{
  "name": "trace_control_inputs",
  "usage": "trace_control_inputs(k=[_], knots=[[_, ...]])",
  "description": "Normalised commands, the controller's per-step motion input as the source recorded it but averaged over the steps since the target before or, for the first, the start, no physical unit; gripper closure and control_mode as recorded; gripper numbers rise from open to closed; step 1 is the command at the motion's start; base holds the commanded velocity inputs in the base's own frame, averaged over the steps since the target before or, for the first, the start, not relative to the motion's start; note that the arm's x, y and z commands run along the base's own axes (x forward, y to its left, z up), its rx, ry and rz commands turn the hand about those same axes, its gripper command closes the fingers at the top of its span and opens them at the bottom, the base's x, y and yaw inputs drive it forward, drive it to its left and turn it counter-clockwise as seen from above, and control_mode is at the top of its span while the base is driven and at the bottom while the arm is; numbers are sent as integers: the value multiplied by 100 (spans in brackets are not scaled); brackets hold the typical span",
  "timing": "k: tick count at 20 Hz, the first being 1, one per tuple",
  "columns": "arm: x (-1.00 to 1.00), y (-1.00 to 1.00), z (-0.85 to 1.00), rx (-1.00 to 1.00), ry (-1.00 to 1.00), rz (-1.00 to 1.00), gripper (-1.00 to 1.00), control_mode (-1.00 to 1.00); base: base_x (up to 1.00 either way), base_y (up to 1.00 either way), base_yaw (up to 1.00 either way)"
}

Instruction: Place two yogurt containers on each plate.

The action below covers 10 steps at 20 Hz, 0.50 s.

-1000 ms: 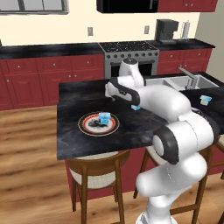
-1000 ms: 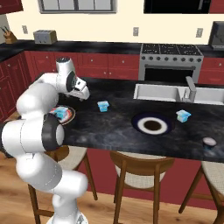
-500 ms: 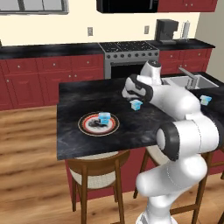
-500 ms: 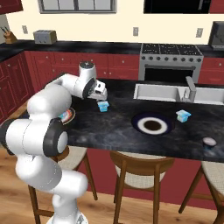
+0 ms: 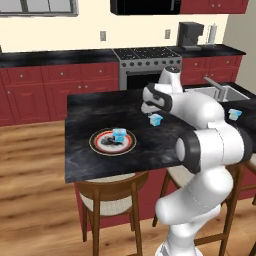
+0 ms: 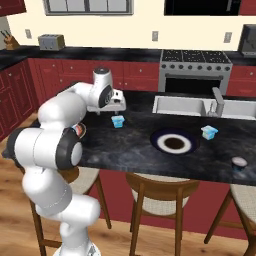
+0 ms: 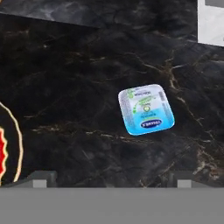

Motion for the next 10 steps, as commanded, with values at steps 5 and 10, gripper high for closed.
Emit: trace_control_inputs(k=[5, 10], knots=[[25, -39, -22, -11, -2, 0, -100, -100, 0, 0, 0], [18, -7, -17, -1, 3, 0, -100, -100, 0, 0, 0]])
